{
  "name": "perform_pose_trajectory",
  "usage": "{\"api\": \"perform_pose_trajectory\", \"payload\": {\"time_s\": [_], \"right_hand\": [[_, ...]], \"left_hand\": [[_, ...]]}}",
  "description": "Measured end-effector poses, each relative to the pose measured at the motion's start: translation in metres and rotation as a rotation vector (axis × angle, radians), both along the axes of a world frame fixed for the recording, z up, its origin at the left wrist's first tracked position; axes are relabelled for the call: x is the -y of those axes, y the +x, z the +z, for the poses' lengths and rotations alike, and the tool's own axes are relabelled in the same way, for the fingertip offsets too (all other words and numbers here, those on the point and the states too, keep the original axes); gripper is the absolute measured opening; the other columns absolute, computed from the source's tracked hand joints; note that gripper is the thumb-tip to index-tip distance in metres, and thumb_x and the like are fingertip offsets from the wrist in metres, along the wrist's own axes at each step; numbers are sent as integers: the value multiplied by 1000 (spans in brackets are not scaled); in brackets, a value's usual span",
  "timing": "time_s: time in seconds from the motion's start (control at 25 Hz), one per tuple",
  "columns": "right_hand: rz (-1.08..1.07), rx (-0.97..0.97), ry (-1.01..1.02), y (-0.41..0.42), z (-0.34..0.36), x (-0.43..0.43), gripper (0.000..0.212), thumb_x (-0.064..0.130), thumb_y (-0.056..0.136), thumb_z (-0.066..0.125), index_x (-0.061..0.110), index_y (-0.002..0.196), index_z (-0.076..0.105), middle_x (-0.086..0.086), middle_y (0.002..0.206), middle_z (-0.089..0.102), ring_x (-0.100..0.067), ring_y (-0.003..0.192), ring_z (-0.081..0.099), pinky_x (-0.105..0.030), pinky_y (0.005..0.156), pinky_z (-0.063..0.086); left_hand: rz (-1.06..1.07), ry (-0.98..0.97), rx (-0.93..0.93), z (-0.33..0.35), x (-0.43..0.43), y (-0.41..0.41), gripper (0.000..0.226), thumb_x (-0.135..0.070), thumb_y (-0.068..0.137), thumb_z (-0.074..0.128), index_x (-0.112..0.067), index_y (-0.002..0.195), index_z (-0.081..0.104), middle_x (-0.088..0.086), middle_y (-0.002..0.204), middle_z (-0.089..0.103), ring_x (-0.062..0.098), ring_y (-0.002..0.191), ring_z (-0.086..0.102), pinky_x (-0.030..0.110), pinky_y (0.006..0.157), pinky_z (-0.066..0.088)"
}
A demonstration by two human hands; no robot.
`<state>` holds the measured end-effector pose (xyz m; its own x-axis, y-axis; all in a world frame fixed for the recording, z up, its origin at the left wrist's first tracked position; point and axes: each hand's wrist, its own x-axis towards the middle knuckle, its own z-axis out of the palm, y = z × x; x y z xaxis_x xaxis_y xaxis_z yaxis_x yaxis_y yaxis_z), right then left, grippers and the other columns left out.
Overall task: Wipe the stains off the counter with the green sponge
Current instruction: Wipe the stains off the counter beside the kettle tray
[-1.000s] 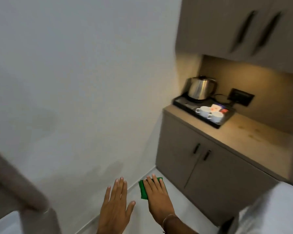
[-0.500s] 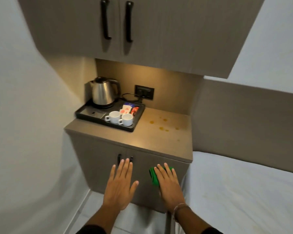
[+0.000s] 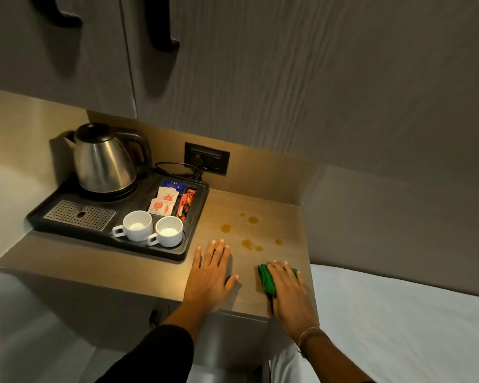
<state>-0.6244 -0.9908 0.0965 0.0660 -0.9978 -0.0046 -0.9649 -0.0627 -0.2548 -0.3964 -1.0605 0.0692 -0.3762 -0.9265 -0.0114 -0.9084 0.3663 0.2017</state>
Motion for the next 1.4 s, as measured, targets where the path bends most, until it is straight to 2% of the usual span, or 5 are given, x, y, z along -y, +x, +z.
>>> {"api": "perform_pose_trajectory", "payload": {"time_s": [0.36, 0.56, 0.8, 0.96, 1.4], "right_hand": [[243, 15, 98, -53, -28, -6, 85, 19, 91, 45, 49, 153, -5, 24, 165, -8, -2, 153, -13, -49, 128, -2], [39, 113, 3, -44, -14, 94, 73, 4, 96, 51, 25, 158, 20, 3, 167, 20, -21, 157, 7, -53, 127, 3], [316, 117, 27, -73, -31, 72, 84, 5, 87, 44, 44, 157, 18, 16, 168, 13, -9, 156, 2, -54, 127, 3], [87, 139, -25, -52, -15, 161, 70, -3, 92, 52, 20, 155, 33, 0, 165, 28, -25, 156, 13, -56, 126, 7], [85, 151, 5, -18, -10, 232, 65, -1, 94, 49, 18, 154, 35, -3, 165, 30, -28, 155, 14, -56, 125, 7]], "left_hand": [[36, -1, -104, -26, 2, -3, 80, -65, 103, 26, -20, 166, 7, 6, 177, 4, 25, 160, -7, 59, 129, -1], [43, -37, -120, -34, 3, -2, 78, -68, 103, 25, -23, 166, 7, 2, 177, 4, 23, 160, -6, 56, 129, -2], [59, -58, -169, -39, 4, -2, 77, -67, 104, 26, -24, 165, 9, 1, 176, 5, 20, 160, -6, 53, 129, -8], [59, -56, -172, -40, 4, -2, 78, -69, 104, 23, -24, 165, 6, 1, 176, 0, 21, 160, -9, 50, 125, -13], [76, -12, -174, -35, 3, -4, 78, -68, 103, 25, -25, 165, 4, -1, 176, -6, 18, 159, -14, 55, 128, -7]]}}
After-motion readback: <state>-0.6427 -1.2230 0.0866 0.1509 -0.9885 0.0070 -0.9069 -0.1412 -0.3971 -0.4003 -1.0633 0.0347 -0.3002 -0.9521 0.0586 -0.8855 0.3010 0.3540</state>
